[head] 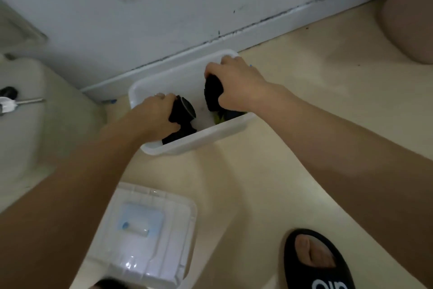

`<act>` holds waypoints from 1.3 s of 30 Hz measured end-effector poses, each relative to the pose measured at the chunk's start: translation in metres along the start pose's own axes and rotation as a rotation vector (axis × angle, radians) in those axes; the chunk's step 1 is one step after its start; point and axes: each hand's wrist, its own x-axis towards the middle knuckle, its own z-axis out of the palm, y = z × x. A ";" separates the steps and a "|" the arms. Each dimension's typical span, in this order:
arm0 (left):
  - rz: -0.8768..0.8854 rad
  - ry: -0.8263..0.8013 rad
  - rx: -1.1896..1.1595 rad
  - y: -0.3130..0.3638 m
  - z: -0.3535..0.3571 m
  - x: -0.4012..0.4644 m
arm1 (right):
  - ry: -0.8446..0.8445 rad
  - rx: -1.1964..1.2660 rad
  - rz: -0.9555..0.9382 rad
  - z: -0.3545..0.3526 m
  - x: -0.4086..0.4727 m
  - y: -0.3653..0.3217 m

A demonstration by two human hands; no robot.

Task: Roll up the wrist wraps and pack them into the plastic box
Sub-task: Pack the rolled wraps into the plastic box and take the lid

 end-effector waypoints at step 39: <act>0.105 0.237 -0.183 0.104 -0.005 0.002 | 0.570 0.243 0.281 0.021 -0.089 0.085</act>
